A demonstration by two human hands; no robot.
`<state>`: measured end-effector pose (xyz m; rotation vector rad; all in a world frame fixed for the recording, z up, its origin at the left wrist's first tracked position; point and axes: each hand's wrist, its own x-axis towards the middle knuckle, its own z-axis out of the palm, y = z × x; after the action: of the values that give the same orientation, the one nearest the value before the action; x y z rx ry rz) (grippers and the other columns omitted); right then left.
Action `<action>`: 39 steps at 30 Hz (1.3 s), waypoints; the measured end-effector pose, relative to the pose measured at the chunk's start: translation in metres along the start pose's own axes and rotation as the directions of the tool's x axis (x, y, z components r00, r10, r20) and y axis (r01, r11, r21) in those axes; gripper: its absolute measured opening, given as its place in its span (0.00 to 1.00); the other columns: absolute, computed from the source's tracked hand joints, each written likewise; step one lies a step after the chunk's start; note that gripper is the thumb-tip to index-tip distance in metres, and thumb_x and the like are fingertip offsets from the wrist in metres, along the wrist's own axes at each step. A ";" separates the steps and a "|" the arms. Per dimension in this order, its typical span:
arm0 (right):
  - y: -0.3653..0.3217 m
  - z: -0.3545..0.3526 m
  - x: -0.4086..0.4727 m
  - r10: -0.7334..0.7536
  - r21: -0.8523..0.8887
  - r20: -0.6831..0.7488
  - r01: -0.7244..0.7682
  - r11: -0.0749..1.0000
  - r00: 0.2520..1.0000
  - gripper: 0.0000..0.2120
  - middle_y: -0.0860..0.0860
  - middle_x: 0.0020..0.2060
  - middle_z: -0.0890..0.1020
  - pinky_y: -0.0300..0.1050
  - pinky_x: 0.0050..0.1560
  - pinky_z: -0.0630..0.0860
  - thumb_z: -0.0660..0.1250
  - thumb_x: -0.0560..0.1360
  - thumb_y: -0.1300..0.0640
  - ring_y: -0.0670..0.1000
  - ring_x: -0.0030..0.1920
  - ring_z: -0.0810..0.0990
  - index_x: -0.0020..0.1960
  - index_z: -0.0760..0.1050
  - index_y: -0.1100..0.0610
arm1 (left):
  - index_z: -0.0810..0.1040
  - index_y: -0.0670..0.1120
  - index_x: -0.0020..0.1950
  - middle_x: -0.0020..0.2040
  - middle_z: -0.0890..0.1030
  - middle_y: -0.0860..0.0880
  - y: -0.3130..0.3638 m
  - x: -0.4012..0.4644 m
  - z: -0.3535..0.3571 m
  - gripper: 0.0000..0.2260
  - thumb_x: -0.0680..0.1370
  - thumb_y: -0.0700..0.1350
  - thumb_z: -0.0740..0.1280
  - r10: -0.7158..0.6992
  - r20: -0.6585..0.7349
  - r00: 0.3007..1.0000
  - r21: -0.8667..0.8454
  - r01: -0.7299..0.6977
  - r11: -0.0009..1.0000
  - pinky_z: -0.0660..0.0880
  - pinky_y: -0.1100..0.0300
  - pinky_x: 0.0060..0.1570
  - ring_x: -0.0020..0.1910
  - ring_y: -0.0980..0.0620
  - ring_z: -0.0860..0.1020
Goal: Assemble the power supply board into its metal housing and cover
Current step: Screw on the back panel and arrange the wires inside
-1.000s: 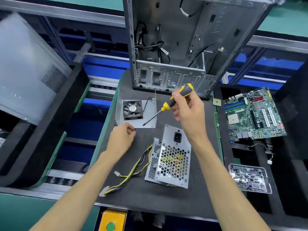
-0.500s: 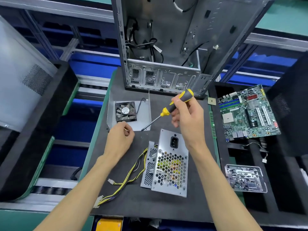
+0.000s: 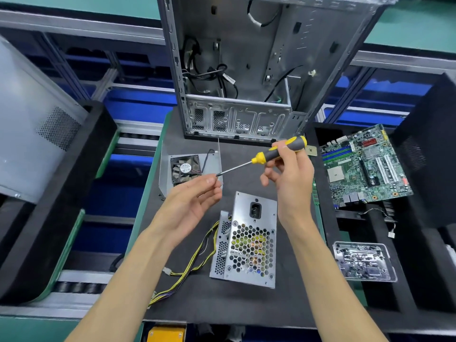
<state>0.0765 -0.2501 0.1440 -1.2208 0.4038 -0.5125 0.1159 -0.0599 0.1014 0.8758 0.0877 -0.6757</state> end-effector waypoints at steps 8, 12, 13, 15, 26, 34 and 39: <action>-0.007 -0.014 -0.011 -0.033 -0.022 0.016 0.033 0.999 0.999 0.09 0.55 0.35 0.77 0.42 0.25 0.72 0.65 0.80 0.54 0.48 0.30 0.73 0.47 0.74 0.60 | 0.88 0.42 0.46 0.41 0.85 0.46 -0.003 -0.007 0.018 0.06 0.71 0.39 0.73 0.040 -0.048 0.998 0.049 -0.038 0.998 0.80 0.64 0.43 0.40 0.53 0.84; -0.014 -0.021 -0.017 -0.063 -0.011 0.041 0.064 0.998 0.997 0.07 0.52 0.34 0.78 0.43 0.25 0.72 0.65 0.80 0.55 0.48 0.31 0.73 0.46 0.75 0.58 | 0.88 0.42 0.47 0.42 0.86 0.45 -0.006 -0.014 0.026 0.06 0.71 0.39 0.74 0.067 -0.033 0.997 0.129 -0.062 0.990 0.80 0.63 0.45 0.41 0.52 0.84; -0.016 -0.023 -0.019 -0.060 -0.007 0.053 0.060 0.998 0.997 0.07 0.51 0.34 0.78 0.42 0.25 0.72 0.65 0.80 0.55 0.47 0.31 0.73 0.47 0.76 0.58 | 0.88 0.42 0.47 0.43 0.86 0.44 -0.006 -0.016 0.029 0.07 0.71 0.39 0.74 0.075 -0.028 0.997 0.139 -0.070 0.988 0.81 0.63 0.46 0.42 0.52 0.85; -0.017 -0.026 -0.024 -0.047 -0.027 0.097 0.050 0.998 0.994 0.07 0.48 0.33 0.78 0.42 0.25 0.73 0.66 0.79 0.55 0.46 0.31 0.74 0.49 0.80 0.58 | 0.88 0.42 0.47 0.44 0.86 0.43 -0.006 -0.019 0.036 0.07 0.70 0.39 0.74 0.095 -0.020 0.995 0.164 -0.091 0.982 0.81 0.63 0.46 0.43 0.50 0.85; -0.027 -0.043 -0.052 -0.100 -0.063 0.088 0.106 0.992 0.991 0.09 0.47 0.30 0.78 0.42 0.26 0.75 0.61 0.81 0.52 0.49 0.30 0.76 0.49 0.76 0.56 | 0.87 0.46 0.52 0.45 0.86 0.44 -0.020 -0.032 0.062 0.07 0.76 0.46 0.74 0.197 -0.018 0.980 0.397 -0.174 0.901 0.80 0.62 0.38 0.40 0.49 0.84; -0.019 -0.056 -0.062 -0.143 -0.218 0.124 0.168 0.961 0.982 0.10 0.46 0.30 0.77 0.42 0.27 0.73 0.64 0.77 0.45 0.47 0.32 0.75 0.47 0.76 0.51 | 0.82 0.49 0.56 0.52 0.85 0.50 -0.042 -0.033 0.035 0.19 0.74 0.61 0.73 0.007 -0.279 0.960 0.649 0.183 0.739 0.78 0.62 0.44 0.47 0.56 0.84; -0.011 -0.059 -0.063 -0.156 -0.319 0.159 0.200 0.926 0.975 0.06 0.46 0.31 0.78 0.49 0.33 0.74 0.64 0.77 0.43 0.46 0.33 0.77 0.46 0.77 0.43 | 0.86 0.40 0.52 0.53 0.86 0.39 -0.044 -0.033 0.025 0.10 0.78 0.46 0.71 -0.115 -0.177 0.977 0.527 0.193 0.828 0.80 0.53 0.53 0.51 0.45 0.84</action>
<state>-0.0099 -0.2628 0.1380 -1.6213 0.2743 -0.5295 0.0595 -0.0810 0.0989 1.4799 0.0930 -0.8081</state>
